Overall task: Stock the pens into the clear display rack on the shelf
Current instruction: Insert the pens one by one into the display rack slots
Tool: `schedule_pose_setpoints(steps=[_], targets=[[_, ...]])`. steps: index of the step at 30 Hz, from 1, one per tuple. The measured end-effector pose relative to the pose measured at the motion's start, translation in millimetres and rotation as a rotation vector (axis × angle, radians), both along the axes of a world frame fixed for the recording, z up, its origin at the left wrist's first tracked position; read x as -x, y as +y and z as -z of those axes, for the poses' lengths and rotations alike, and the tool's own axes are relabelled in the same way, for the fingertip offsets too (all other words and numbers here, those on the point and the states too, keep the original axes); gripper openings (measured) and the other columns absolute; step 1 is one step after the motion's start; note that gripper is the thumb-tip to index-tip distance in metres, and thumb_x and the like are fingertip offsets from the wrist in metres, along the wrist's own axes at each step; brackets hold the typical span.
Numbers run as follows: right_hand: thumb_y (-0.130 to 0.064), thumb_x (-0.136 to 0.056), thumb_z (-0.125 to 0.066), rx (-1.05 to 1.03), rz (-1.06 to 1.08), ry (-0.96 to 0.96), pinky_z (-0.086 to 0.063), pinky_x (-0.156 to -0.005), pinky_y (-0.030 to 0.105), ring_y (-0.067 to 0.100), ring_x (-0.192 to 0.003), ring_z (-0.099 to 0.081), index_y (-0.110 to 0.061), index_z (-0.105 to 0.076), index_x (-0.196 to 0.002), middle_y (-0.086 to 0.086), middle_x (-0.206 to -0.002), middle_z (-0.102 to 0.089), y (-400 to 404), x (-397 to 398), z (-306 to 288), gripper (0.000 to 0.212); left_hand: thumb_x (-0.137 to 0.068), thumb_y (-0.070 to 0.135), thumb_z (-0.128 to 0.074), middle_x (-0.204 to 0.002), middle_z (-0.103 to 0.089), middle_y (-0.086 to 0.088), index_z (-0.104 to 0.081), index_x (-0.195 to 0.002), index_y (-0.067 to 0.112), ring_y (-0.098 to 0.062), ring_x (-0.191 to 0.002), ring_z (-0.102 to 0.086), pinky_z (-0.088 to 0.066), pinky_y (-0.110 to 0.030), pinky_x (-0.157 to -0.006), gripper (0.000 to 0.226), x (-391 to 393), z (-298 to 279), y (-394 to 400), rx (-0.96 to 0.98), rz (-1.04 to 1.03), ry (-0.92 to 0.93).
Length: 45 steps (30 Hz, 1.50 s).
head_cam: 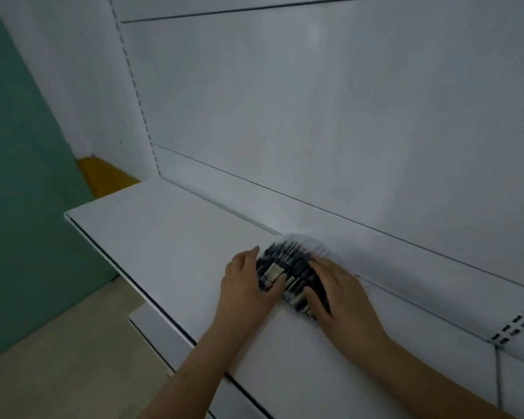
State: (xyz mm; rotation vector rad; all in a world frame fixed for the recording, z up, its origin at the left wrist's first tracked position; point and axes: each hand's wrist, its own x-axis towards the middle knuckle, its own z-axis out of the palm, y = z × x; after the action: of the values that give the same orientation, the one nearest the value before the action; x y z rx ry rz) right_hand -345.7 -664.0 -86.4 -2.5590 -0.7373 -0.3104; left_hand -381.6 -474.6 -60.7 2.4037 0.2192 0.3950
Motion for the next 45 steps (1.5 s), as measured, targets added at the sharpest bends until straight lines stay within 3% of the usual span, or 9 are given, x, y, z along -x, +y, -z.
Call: schedule_pose_setpoints(steps=[3, 7, 11, 15, 19, 25, 31, 39, 45], targets=[[-0.058, -0.1, -0.024, 0.06, 0.058, -0.03, -0.027, -0.117, 0.035, 0.015, -0.139, -0.039, -0.019, -0.041, -0.148, -0.002, -0.155, -0.039, 5, 3, -1, 0.064, -0.084, 0.051, -0.058, -0.139, -0.042, -0.005, -0.031, -0.145, 0.016, -0.024, -0.128, -0.037, -0.032, -0.037, -0.106, 0.076, -29, 1, 5, -0.09, 0.021, 0.146], [-0.058, -0.098, -0.025, 0.13, 0.087, -0.014, -0.02, -0.12, 0.033, 0.013, -0.142, -0.034, -0.019, -0.039, -0.149, -0.004, -0.157, -0.036, 7, 6, -5, 0.066, -0.077, 0.046, -0.066, -0.12, -0.047, -0.008, -0.049, -0.119, 0.012, -0.027, -0.117, -0.042, -0.04, -0.037, -0.097, 0.056, -53, -5, 20, -0.093, 0.124, 0.225], [-0.055, -0.099, -0.029, 0.136, 0.104, -0.019, -0.024, -0.12, 0.036, 0.012, -0.142, -0.034, -0.018, -0.04, -0.149, -0.004, -0.156, -0.037, 9, 7, -8, 0.064, -0.071, 0.057, -0.069, -0.131, -0.035, -0.011, -0.039, -0.131, 0.011, -0.029, -0.122, -0.034, -0.038, -0.042, -0.101, 0.081, -66, -8, 23, -0.29, 0.217, 0.387], [-0.054, -0.1, -0.032, 0.149, 0.099, -0.011, -0.024, -0.12, 0.035, 0.012, -0.144, -0.03, -0.018, -0.037, -0.15, -0.004, -0.158, -0.033, 9, 7, -9, 0.062, -0.065, 0.057, -0.073, -0.124, -0.035, -0.011, -0.046, -0.118, 0.012, -0.029, -0.118, -0.035, -0.04, -0.042, -0.095, 0.074, -75, -15, 17, -0.362, 0.202, 0.466], [-0.057, -0.1, -0.028, 0.16, 0.083, -0.002, -0.024, -0.12, 0.037, 0.01, -0.146, -0.027, -0.02, -0.034, -0.152, -0.006, -0.159, -0.03, 8, 7, -8, 0.064, -0.069, 0.044, -0.075, -0.121, -0.042, -0.015, -0.045, -0.116, 0.007, -0.031, -0.114, -0.045, -0.046, -0.039, -0.089, 0.066, -82, -21, 15, -0.371, 0.186, 0.45], [-0.061, -0.099, -0.02, 0.109, 0.092, -0.014, -0.028, -0.118, 0.038, 0.01, -0.143, -0.031, -0.022, -0.034, -0.152, -0.006, -0.156, -0.036, 7, 5, -9, 0.067, -0.073, 0.025, -0.07, -0.094, -0.063, -0.004, -0.05, -0.089, 0.013, -0.021, -0.087, -0.063, -0.04, -0.024, -0.062, 0.028, -88, -27, 23, -0.433, 0.166, 0.301], [-0.062, -0.099, -0.017, 0.111, 0.087, -0.005, -0.023, -0.12, 0.036, 0.009, -0.145, -0.027, -0.024, -0.03, -0.153, -0.008, -0.158, -0.032, 6, 4, -7, 0.068, -0.073, 0.023, -0.074, -0.056, -0.056, -0.004, -0.055, -0.066, 0.01, -0.01, -0.042, -0.05, -0.042, -0.02, -0.042, 0.025, -76, -25, 48, 0.092, 0.388, 0.422], [-0.052, -0.103, -0.029, 0.033, 0.119, -0.029, -0.023, -0.119, 0.03, 0.01, -0.144, -0.027, -0.018, -0.028, -0.154, -0.004, -0.16, -0.026, 5, 7, -15, 0.061, -0.079, 0.002, -0.066, -0.056, -0.054, -0.001, -0.053, -0.073, 0.011, -0.009, -0.045, -0.049, -0.042, -0.023, -0.042, 0.017, -35, -39, 53, 0.555, 0.408, 0.299], [-0.049, -0.102, -0.031, -0.115, 0.284, -0.082, -0.021, -0.12, 0.027, 0.007, -0.146, -0.025, -0.018, -0.028, -0.154, -0.006, -0.161, -0.026, -16, 25, -41, 0.061, -0.082, 0.001, -0.067, -0.064, -0.064, 0.003, -0.066, -0.082, 0.013, -0.008, -0.058, -0.06, -0.047, -0.016, -0.049, 0.011, -8, -40, 23, 0.687, 0.525, 0.308]])
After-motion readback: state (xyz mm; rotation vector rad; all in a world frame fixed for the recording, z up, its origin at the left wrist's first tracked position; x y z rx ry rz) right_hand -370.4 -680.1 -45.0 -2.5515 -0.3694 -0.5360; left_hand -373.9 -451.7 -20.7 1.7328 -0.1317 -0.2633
